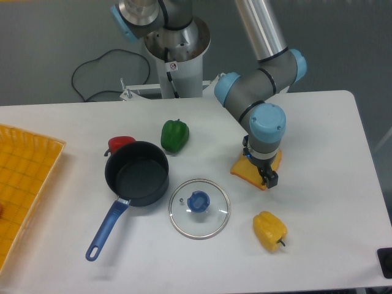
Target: Pick up the bread slice
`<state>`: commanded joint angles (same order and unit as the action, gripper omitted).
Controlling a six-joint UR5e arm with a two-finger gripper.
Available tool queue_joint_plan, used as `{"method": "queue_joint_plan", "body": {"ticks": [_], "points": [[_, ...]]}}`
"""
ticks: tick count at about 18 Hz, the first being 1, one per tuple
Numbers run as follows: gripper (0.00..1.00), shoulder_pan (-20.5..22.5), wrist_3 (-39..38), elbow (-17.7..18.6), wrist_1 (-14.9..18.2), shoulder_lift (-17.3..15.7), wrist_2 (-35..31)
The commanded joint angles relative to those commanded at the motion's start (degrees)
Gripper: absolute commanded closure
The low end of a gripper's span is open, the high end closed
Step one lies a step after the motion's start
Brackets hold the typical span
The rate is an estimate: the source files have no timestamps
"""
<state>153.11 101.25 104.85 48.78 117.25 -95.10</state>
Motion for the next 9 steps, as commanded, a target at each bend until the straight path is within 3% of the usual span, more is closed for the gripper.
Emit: {"method": "queue_joint_plan", "body": {"ticks": [9], "points": [[0.00, 0.0, 0.0, -0.1, -0.8, 0.4, -0.1]]}}
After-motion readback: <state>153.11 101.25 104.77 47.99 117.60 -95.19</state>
